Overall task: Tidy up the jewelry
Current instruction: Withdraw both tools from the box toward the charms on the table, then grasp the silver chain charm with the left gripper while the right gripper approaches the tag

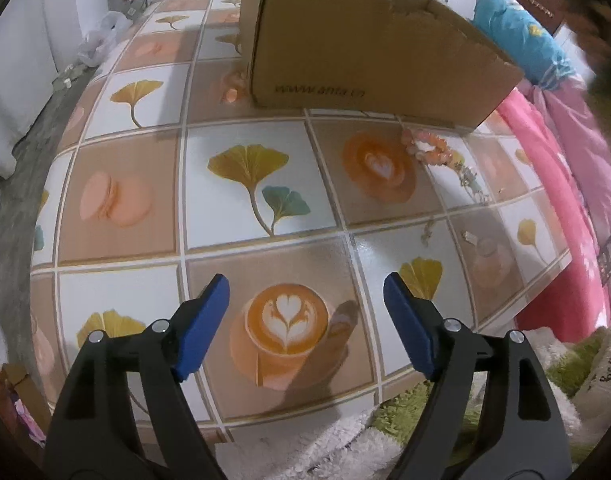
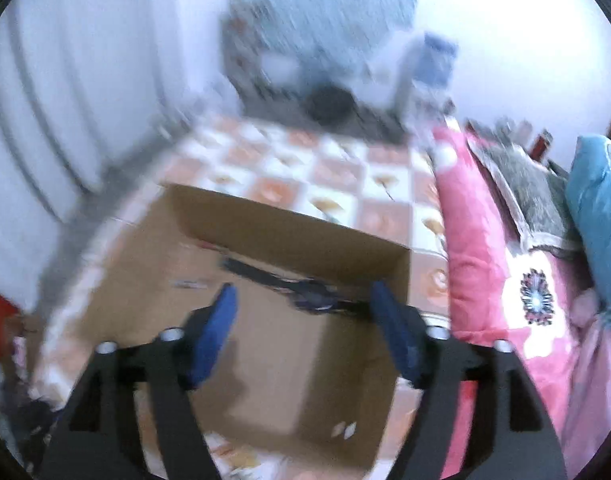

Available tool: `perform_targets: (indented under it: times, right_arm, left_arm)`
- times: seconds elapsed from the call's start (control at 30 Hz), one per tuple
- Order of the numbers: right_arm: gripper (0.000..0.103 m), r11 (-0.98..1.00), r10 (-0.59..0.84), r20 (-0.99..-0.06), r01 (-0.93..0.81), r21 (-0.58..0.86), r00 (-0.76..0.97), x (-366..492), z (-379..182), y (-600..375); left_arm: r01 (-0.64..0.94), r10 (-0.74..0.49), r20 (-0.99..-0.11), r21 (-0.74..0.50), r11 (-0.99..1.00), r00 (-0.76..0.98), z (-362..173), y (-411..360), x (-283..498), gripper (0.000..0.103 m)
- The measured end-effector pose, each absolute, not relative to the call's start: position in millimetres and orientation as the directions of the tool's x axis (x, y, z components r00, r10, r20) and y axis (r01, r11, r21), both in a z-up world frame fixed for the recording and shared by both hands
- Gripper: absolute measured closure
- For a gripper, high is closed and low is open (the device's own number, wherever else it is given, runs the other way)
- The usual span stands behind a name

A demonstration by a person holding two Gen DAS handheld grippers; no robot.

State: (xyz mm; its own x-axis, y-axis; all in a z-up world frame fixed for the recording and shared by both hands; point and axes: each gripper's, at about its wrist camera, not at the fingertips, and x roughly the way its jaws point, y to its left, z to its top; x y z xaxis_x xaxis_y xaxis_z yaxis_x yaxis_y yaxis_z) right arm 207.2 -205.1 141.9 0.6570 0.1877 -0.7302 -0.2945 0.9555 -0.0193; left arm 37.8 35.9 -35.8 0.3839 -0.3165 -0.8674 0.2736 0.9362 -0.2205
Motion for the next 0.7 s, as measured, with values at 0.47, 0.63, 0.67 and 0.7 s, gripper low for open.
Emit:
perform_targets:
  times: [0.47, 0.63, 0.67, 0.7]
  right_arm:
    - [0.009, 0.996, 0.04, -0.893, -0.087, 0.001, 0.448, 32.3, -15.3, -232.6]
    - [0.009, 0.997, -0.021, -0.891, -0.057, -0.053, 0.454, 22.0, -40.5, -218.6]
    - [0.009, 0.996, -0.034, -0.89, -0.061, -0.069, 0.454, 19.6, -44.4, -215.7]
    - [0.009, 0.994, -0.053, -0.888, -0.063, -0.092, 0.456, 18.0, -48.7, -212.8]
  left_arm:
    - [0.301, -0.132, -0.898, 0.0, 0.954, 0.42, -44.2, 2.9, 32.7, 0.016]
    - [0.296, -0.084, -0.884, 0.063, 0.953, 0.46, -47.3, -1.9, 27.0, 0.008]
    - [0.295, -0.081, -0.88, 0.069, 0.953, 0.467, -47.8, -2.6, 26.3, 0.008]
    - [0.294, -0.084, -0.878, 0.067, 0.953, 0.472, -48.3, -2.5, 25.9, 0.008]
